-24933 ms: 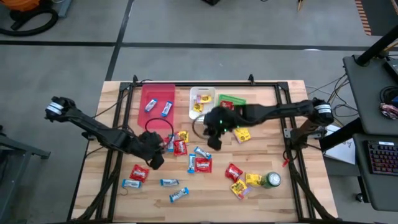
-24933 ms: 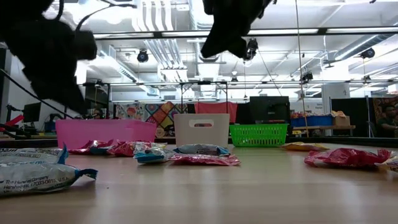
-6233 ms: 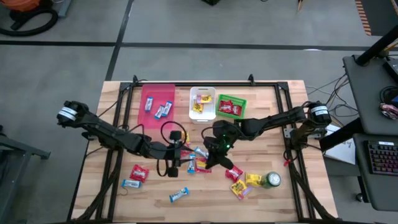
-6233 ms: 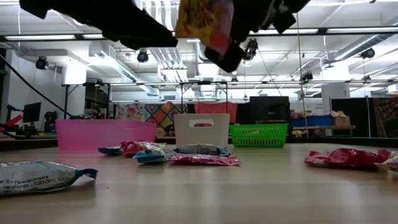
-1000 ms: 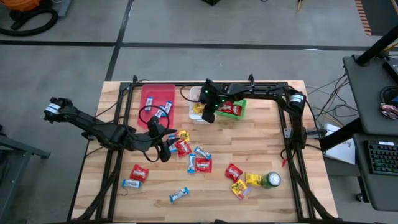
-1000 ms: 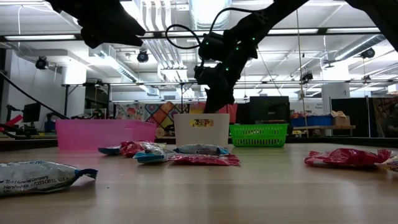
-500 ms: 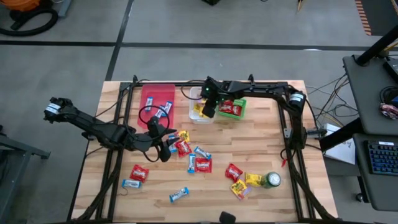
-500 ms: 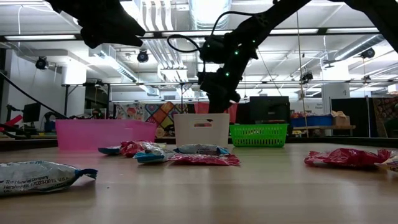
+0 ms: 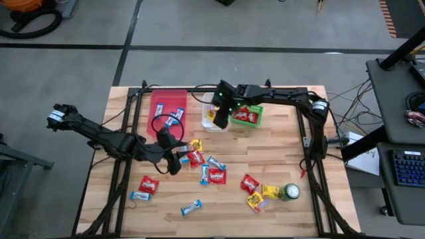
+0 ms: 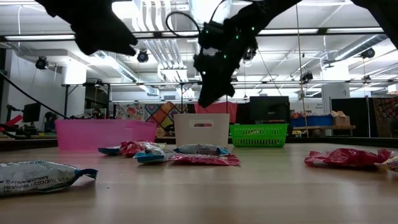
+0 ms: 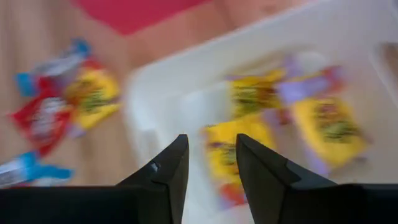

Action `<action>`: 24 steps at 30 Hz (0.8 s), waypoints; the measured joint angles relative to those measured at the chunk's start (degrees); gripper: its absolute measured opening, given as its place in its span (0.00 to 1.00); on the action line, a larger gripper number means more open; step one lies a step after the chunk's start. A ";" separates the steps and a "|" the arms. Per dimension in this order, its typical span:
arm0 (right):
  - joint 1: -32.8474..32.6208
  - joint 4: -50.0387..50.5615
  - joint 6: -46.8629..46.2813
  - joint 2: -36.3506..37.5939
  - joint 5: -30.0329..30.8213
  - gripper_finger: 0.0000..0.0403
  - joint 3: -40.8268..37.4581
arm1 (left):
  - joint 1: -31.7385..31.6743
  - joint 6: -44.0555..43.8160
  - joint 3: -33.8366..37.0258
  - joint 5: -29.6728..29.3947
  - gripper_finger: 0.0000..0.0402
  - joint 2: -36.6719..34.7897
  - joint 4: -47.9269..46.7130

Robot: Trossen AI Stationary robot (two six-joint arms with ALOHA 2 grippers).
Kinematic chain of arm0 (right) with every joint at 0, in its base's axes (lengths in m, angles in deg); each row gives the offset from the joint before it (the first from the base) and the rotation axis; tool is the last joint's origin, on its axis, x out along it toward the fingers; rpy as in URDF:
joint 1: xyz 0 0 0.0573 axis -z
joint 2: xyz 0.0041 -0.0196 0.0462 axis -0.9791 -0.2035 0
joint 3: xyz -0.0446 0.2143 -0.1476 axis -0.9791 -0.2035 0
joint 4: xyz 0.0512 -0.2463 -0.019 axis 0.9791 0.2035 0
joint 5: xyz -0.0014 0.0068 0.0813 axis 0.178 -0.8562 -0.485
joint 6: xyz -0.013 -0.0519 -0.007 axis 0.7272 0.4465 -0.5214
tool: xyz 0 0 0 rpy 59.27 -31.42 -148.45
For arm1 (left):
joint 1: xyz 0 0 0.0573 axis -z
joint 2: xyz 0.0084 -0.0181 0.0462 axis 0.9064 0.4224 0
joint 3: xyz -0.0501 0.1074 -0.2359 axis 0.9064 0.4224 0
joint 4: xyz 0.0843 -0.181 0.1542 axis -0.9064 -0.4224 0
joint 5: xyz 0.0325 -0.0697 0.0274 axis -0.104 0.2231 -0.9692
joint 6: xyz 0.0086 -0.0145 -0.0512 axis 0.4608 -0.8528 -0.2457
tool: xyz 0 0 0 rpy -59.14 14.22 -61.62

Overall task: Sort candy
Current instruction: Put the red candy into the green bin

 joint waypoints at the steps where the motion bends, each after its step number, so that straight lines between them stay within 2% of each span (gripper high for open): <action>1: -0.65 0.41 -0.36 0.49 -1.22 0.30 0.07 | 0.02 -1.38 0.00 1.18 0.40 0.00 -0.93; 12: -12.06 7.32 -2.66 6.44 -1.82 0.25 0.10 | 0.02 -19.44 0.00 12.71 0.40 1.10 -13.44; 20: -20.23 8.29 -2.64 7.42 -1.80 0.25 0.10 | 1.93 -32.69 0.00 33.33 0.40 4.64 -19.12; 24: -22.65 8.36 -2.75 7.46 -1.75 0.24 0.10 | 5.27 -39.40 0.00 40.77 0.40 7.75 -19.91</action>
